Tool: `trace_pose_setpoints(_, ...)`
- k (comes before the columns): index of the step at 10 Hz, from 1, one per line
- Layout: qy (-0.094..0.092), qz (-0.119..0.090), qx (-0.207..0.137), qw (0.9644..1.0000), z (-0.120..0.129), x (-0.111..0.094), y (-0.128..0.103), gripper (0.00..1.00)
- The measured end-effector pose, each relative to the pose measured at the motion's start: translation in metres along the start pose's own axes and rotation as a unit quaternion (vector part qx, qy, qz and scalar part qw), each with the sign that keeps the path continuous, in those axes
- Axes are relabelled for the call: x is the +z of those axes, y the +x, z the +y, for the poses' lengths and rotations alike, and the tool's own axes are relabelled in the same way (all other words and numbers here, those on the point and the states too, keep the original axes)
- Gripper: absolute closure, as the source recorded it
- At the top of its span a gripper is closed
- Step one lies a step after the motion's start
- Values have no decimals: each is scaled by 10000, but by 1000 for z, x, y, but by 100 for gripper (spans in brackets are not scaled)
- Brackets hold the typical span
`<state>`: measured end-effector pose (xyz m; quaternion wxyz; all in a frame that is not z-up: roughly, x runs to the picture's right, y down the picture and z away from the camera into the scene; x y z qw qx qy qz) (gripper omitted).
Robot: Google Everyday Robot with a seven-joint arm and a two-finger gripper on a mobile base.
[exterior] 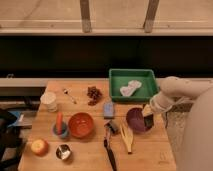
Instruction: Wipe purple bowl with eraser
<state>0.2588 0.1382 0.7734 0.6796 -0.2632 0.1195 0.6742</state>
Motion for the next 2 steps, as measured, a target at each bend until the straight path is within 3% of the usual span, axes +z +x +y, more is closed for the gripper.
trace_pose_setpoints(2,-6,0,-19,10000,2,0,-1,100)
